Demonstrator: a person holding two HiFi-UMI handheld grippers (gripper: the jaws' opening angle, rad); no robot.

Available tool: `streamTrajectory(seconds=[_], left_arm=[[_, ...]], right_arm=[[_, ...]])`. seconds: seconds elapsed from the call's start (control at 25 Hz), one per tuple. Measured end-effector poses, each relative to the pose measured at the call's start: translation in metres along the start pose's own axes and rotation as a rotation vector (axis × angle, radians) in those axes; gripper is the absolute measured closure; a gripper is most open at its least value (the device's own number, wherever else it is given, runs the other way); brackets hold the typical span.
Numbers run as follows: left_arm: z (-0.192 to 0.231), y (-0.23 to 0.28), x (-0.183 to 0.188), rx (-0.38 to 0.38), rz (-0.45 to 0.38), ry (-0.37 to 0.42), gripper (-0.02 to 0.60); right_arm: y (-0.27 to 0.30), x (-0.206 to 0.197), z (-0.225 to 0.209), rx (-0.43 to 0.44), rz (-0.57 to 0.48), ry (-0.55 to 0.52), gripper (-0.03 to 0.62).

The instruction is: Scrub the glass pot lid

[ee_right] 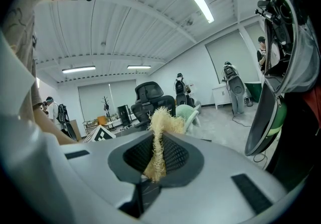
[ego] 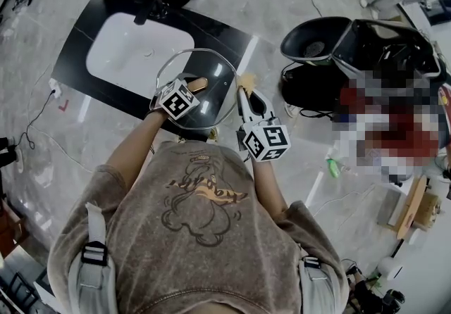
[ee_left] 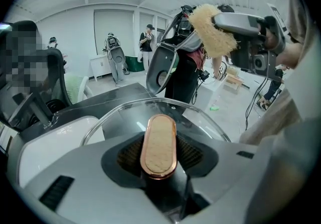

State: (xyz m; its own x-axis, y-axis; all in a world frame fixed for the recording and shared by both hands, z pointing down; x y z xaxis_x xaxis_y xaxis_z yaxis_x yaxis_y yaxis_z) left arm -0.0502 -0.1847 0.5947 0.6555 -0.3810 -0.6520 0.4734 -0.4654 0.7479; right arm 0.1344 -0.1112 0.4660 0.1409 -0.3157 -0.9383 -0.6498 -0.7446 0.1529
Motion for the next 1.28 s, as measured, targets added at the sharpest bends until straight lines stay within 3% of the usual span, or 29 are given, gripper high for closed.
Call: streamTrajectory(seconds=[1.04, 1.28], left_arm=[[-0.022, -0.016, 0.001, 0.011, 0.039, 0.009, 0.401], [-0.016, -0.036, 0.012, 0.024, 0.016, -0.037, 0.400]], right_arm=[[-0.010, -0.015, 0.001, 0.000, 0.022, 0.022, 0.553], [-0.003, -0.013, 0.002, 0.016, 0.026, 0.020, 0.553]])
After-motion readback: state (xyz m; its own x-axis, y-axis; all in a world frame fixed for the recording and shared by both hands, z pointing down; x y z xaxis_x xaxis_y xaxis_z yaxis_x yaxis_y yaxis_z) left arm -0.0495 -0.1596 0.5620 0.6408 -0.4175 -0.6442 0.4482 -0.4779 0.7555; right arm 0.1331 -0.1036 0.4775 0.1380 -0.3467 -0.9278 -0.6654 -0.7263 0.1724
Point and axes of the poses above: the fingertips, and each gripper's own axes: y forward along the fingers, z to its left, x out of its top, the point moved 8 cm from there along -y, backward along the fingers, and after that the axes turned 12 degrees about x, right-handed, at the moved point
